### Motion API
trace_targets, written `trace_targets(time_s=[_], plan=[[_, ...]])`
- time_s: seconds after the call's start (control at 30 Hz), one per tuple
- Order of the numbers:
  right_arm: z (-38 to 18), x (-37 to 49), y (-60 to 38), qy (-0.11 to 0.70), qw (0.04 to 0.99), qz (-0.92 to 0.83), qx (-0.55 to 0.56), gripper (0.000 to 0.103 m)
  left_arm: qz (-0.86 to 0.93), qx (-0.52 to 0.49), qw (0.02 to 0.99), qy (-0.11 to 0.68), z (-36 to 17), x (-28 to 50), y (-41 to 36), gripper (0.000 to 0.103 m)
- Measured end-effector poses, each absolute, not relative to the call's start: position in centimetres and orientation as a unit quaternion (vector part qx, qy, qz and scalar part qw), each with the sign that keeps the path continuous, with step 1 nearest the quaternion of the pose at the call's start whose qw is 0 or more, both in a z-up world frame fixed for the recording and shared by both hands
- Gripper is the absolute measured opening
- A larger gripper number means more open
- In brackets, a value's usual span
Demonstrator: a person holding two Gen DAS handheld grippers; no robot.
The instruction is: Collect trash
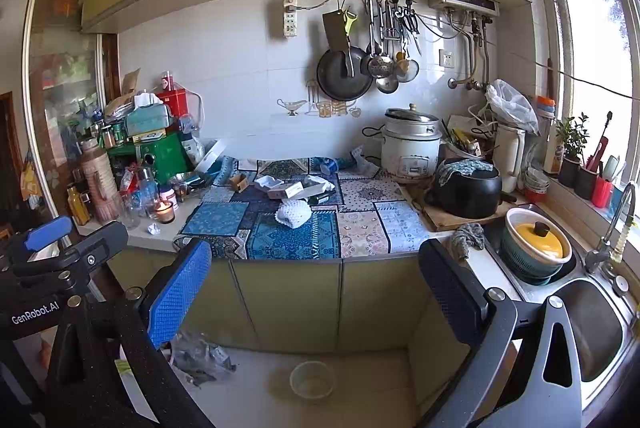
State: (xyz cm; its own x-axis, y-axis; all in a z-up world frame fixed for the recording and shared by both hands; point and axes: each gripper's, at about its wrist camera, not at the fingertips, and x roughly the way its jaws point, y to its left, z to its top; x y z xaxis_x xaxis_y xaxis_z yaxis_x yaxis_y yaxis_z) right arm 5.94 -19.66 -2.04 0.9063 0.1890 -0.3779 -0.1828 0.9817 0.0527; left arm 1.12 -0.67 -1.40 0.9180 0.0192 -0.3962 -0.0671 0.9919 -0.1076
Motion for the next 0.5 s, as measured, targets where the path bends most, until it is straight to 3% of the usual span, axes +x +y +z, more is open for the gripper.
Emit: trace_targets(time_s=[0.5], plan=[[-2.53, 6.17, -19.70, 0.202, 0.975, 0.095, 0.009, 0.103, 0.024, -0.061, 0.976, 0.206, -1.62, 1.65, 0.17, 0.103]])
